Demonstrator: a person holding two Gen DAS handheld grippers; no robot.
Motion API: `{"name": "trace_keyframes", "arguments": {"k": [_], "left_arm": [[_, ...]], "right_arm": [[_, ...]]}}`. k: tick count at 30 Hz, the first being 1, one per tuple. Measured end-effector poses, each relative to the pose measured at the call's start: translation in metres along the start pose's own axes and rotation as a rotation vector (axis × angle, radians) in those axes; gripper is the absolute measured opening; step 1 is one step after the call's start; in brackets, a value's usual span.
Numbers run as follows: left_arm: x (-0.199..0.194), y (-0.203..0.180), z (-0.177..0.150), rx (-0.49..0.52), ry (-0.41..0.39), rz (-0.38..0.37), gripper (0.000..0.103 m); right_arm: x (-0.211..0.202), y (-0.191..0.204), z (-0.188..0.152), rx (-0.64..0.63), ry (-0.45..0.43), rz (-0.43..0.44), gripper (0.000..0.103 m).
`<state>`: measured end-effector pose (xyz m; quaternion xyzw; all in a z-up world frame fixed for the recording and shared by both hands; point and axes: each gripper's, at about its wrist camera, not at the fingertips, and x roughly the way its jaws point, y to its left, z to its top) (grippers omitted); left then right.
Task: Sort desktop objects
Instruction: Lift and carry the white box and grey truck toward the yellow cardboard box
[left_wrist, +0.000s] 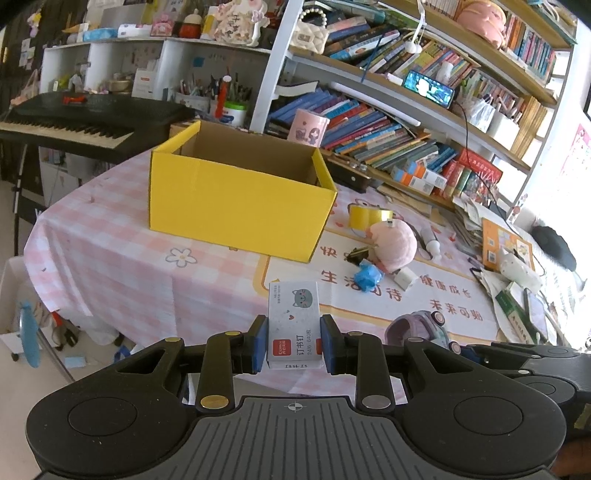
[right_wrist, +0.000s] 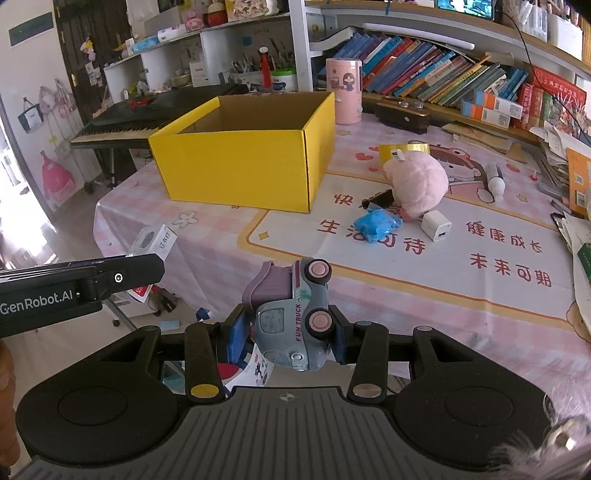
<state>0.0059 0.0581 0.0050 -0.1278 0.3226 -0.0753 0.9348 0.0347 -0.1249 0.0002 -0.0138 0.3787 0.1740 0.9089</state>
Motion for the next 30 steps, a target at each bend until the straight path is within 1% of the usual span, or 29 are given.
{"name": "trace_keyframes", "arguments": {"k": [17, 30], "left_arm": [[-0.003, 0.012, 0.003, -0.01, -0.009, 0.004, 0.028], [-0.007, 0.032, 0.007, -0.054, -0.028, 0.039, 0.028]], "right_arm": [[0.007, 0.014, 0.004, -0.022, 0.005, 0.018, 0.041], [0.015, 0.032, 0.011, -0.065, 0.024, 0.055, 0.041]]}}
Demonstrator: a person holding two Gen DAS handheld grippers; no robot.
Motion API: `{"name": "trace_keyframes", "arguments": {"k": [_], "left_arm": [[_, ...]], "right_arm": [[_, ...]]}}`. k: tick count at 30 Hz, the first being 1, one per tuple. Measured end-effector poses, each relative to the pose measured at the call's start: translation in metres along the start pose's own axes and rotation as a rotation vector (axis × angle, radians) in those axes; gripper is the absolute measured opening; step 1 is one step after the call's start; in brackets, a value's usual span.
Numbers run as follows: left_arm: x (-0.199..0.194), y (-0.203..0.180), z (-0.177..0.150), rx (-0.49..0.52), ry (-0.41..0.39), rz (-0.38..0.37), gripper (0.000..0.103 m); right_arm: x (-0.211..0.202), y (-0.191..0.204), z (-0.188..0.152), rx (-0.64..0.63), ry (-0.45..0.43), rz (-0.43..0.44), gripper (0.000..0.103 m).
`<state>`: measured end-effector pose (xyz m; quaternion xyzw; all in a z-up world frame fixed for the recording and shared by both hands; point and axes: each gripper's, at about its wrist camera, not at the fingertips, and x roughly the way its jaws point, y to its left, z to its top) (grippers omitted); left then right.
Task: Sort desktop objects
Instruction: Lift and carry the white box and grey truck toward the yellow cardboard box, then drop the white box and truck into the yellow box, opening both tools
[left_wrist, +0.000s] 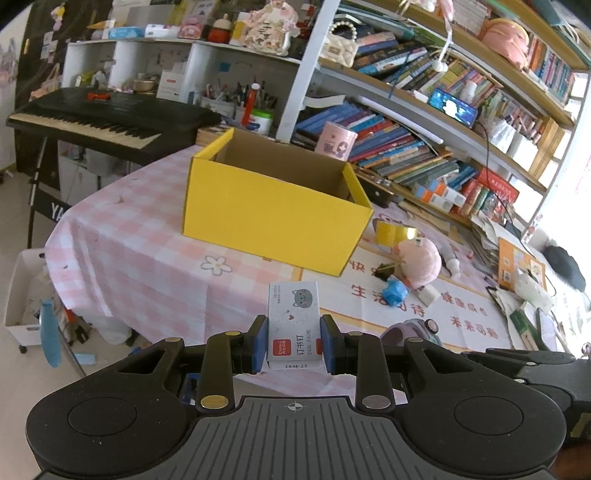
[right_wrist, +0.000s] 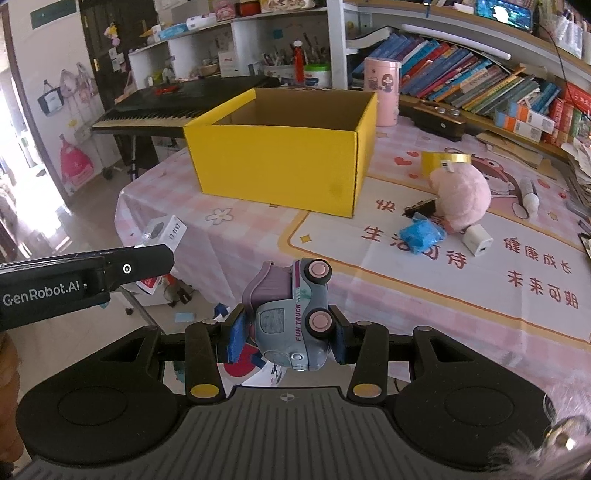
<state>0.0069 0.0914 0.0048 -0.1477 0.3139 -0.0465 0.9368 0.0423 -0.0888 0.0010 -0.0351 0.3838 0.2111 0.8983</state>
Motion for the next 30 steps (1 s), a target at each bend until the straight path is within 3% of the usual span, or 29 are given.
{"name": "trace_keyframes", "arguments": {"k": [9, 15, 30], "left_arm": [[0.006, 0.001, 0.002, -0.001, 0.002, 0.008, 0.028], [0.01, -0.004, 0.015, 0.042, -0.057, 0.01, 0.028], [0.051, -0.019, 0.094, 0.148, -0.189, 0.016, 0.028]], "right_arm": [[0.009, 0.002, 0.004, -0.014, 0.016, 0.018, 0.041], [0.013, 0.001, 0.016, -0.038, -0.031, 0.028, 0.041], [0.041, -0.022, 0.106, -0.055, -0.173, 0.064, 0.042]]}}
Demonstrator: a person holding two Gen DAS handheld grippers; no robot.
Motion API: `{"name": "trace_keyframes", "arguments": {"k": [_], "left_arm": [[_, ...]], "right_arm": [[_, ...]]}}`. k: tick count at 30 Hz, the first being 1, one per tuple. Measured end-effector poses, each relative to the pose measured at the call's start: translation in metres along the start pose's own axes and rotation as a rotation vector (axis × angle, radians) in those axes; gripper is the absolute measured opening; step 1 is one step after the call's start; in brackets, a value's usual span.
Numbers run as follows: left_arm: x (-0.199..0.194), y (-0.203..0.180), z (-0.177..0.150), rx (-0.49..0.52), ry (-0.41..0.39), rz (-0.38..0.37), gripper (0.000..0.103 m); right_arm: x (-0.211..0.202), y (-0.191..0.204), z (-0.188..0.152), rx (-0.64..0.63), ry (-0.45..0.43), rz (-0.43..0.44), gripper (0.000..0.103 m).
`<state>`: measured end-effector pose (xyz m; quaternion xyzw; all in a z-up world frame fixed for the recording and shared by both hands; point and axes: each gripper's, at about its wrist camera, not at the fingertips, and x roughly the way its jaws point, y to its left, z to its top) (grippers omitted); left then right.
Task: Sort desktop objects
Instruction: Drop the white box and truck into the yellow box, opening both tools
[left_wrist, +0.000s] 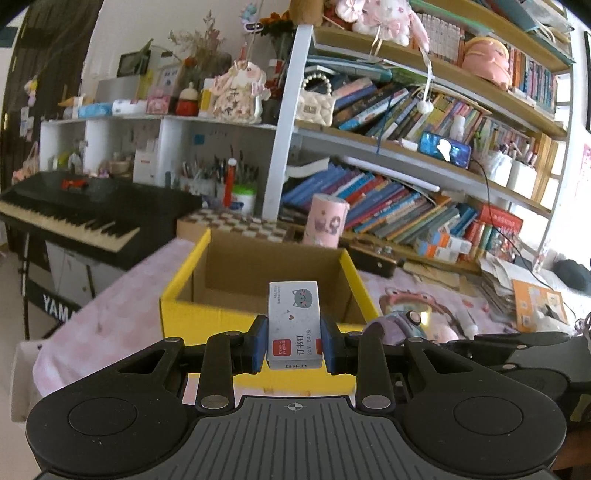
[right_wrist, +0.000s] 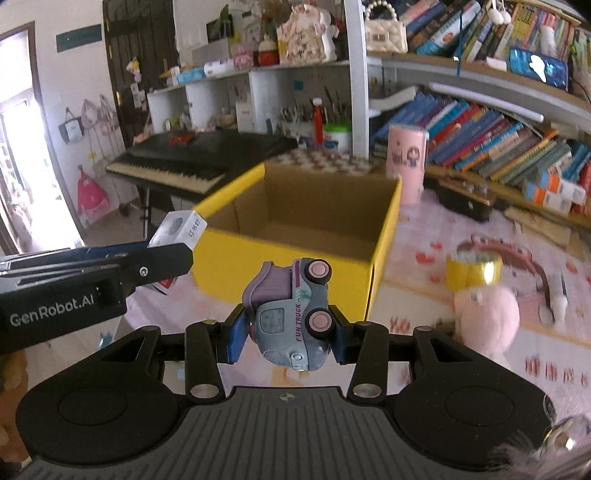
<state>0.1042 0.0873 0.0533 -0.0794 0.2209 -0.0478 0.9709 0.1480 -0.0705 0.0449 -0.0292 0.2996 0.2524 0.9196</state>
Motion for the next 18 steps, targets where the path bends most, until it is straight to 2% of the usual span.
{"name": "trace_keyframes", "arguments": {"k": [10, 18], "left_arm": [[0.057, 0.008, 0.033, -0.002, 0.007, 0.044, 0.028], [0.114, 0.013, 0.035, 0.009, 0.094, 0.08, 0.028]], "right_arm": [[0.051, -0.021, 0.049, -0.052, -0.019, 0.012, 0.042], [0.107, -0.036, 0.066, -0.136, 0.043, 0.008, 0.042]]}}
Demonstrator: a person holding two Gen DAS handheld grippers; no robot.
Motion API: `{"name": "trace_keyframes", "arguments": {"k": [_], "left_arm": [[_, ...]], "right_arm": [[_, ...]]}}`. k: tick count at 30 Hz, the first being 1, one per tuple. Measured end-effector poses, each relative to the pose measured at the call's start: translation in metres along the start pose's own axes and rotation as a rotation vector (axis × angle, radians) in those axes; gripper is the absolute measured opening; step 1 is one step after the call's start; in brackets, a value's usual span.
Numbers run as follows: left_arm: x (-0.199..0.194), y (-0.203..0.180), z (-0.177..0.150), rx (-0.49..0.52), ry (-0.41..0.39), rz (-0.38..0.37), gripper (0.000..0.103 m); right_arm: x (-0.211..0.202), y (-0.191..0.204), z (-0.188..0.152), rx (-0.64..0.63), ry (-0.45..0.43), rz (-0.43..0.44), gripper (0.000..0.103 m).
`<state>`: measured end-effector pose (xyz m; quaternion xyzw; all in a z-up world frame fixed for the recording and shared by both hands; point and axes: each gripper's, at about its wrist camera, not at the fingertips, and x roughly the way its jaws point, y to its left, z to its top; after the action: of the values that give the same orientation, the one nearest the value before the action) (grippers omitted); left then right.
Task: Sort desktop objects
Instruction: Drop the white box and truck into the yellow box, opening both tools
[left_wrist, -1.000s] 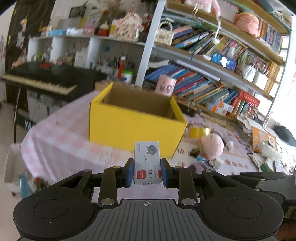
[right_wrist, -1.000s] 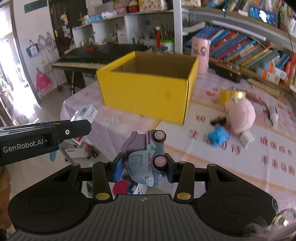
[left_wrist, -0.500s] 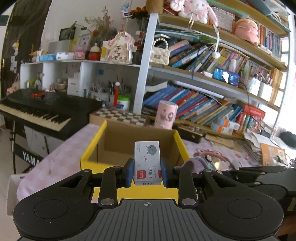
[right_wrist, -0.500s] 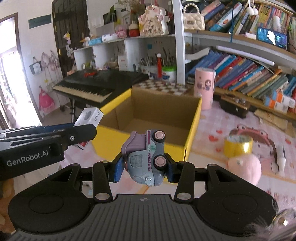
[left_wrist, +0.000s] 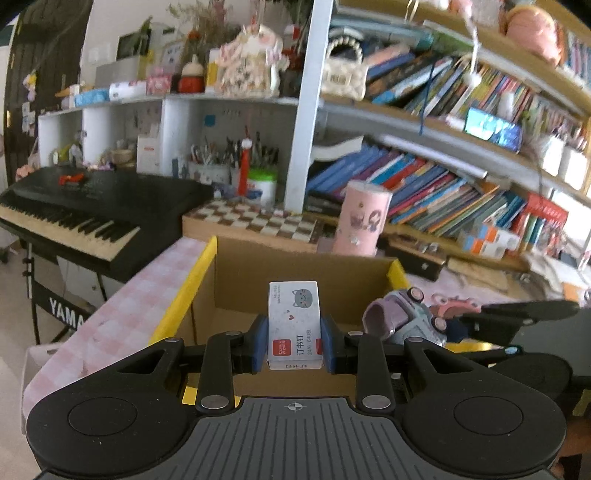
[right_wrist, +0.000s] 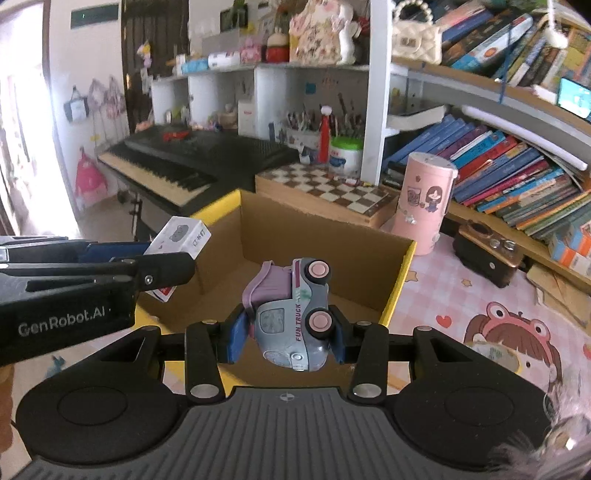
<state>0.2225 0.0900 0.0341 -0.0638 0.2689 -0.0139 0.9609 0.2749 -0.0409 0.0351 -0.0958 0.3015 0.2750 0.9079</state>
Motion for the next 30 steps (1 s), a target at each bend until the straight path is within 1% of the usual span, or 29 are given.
{"name": "trace_keyframes", "arguments": {"k": [6, 11, 12, 13, 17, 21, 24, 27, 28, 30], "left_arm": [[0.04, 0.007, -0.001, 0.008, 0.087, 0.033, 0.028], [0.068, 0.015, 0.0, 0.013, 0.152, 0.052, 0.028], [0.074, 0.015, 0.0, 0.021, 0.167, 0.059, 0.028], [0.078, 0.015, 0.001, 0.021, 0.179, 0.065, 0.028], [0.093, 0.013, 0.002, 0.029, 0.234, 0.069, 0.028], [0.101, 0.016, -0.002, 0.007, 0.277, 0.079, 0.028], [0.102, 0.019, -0.006, -0.017, 0.285, 0.094, 0.029], [0.099, 0.019, -0.009, -0.026, 0.257, 0.117, 0.03], [0.097, 0.018, -0.008, -0.027, 0.247, 0.121, 0.032], [0.092, 0.018, -0.008, -0.029, 0.219, 0.137, 0.039]], "right_arm": [[0.042, -0.008, 0.005, -0.085, 0.075, 0.019, 0.042], [0.079, -0.013, 0.01, -0.159, 0.157, 0.04, 0.042], [0.083, -0.012, 0.012, -0.188, 0.162, 0.041, 0.042], [0.089, -0.011, 0.016, -0.21, 0.182, 0.064, 0.042], [0.108, -0.006, 0.022, -0.307, 0.267, 0.106, 0.042], [0.116, 0.0, 0.021, -0.376, 0.319, 0.13, 0.042], [0.115, 0.004, 0.019, -0.406, 0.327, 0.127, 0.042], [0.115, 0.005, 0.019, -0.412, 0.32, 0.11, 0.042], [0.113, 0.005, 0.019, -0.411, 0.311, 0.109, 0.044], [0.112, 0.005, 0.019, -0.405, 0.297, 0.1, 0.048]]}}
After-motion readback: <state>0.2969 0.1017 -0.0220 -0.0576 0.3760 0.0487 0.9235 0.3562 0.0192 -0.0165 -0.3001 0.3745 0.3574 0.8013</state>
